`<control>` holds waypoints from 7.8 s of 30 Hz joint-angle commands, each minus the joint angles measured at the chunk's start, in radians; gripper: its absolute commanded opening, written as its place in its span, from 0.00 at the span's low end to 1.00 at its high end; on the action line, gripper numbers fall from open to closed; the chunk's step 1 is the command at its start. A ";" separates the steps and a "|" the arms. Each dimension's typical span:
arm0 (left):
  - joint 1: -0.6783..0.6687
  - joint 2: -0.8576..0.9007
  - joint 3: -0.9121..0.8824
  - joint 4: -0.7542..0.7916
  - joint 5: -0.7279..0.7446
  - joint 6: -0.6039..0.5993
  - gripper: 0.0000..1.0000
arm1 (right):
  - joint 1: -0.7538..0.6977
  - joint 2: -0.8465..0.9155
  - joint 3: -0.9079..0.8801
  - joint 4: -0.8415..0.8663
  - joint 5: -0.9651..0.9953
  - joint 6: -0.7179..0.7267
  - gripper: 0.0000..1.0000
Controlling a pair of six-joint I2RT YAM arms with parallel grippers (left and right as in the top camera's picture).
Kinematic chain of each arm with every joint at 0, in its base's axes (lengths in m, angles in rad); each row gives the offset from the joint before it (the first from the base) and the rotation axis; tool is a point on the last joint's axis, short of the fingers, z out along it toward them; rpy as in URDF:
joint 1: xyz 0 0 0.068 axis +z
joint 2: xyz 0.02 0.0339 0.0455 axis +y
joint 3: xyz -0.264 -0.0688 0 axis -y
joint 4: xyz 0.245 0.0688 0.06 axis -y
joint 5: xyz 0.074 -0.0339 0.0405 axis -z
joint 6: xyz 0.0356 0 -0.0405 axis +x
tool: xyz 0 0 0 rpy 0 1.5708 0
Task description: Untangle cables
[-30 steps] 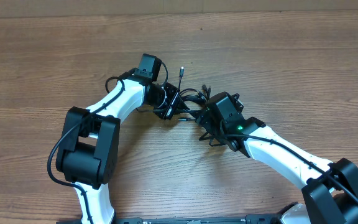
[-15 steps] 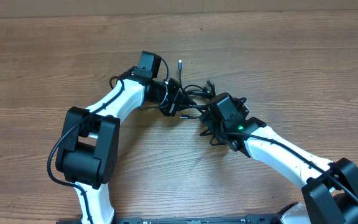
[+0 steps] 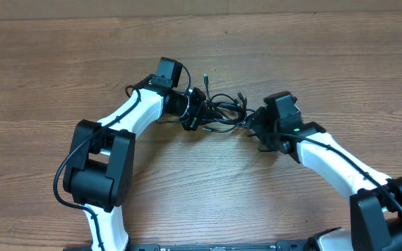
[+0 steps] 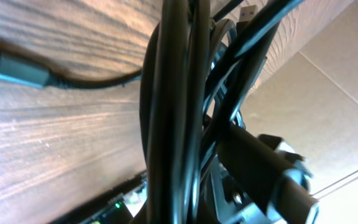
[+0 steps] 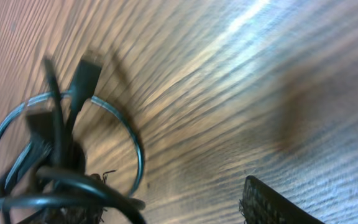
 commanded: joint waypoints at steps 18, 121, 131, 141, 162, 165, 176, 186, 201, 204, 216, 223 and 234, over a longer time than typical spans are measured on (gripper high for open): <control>-0.024 0.002 0.019 0.080 -0.193 0.253 0.04 | 0.051 -0.031 0.014 0.011 0.021 -0.388 0.75; 0.097 -0.338 0.019 0.101 -0.192 0.612 0.04 | -0.172 0.461 0.020 -0.188 0.207 -0.201 0.41; 0.136 -0.355 0.019 0.049 -0.193 0.940 0.04 | -0.353 0.454 0.037 -0.244 0.156 -0.200 0.51; 0.173 -0.364 0.019 0.036 -0.184 1.017 0.04 | -0.517 0.371 0.037 -0.252 0.035 -0.235 0.52; 0.115 -0.363 0.019 0.037 0.000 1.389 0.04 | -0.485 -0.060 0.037 -0.246 -0.809 -0.806 0.56; 0.116 -0.363 0.019 0.037 0.011 1.389 0.04 | -0.435 -0.060 0.037 -0.196 -0.819 -0.878 0.63; 0.116 -0.363 0.019 -0.023 0.041 1.415 0.04 | -0.187 -0.054 0.037 0.137 -0.518 -0.988 1.00; 0.128 -0.364 0.019 -0.026 0.178 1.437 0.04 | -0.087 -0.053 0.037 0.225 -0.496 -1.232 1.00; 0.175 -0.364 0.019 -0.031 0.332 1.440 0.04 | -0.087 0.015 0.036 0.280 -0.668 -1.244 0.68; 0.175 -0.364 0.019 -0.034 0.333 1.440 0.04 | -0.087 0.015 0.036 0.280 -0.765 -1.244 0.50; 0.176 -0.363 0.019 -0.031 0.186 1.517 0.04 | -0.093 0.013 0.037 0.246 -0.813 -1.067 0.04; 0.175 -0.363 0.019 -0.029 0.008 1.538 0.04 | -0.097 0.002 0.037 0.247 -1.052 -1.002 0.04; 0.105 -0.363 0.019 -0.026 0.000 1.591 0.04 | -0.088 0.003 0.037 0.381 -1.075 -0.735 0.04</control>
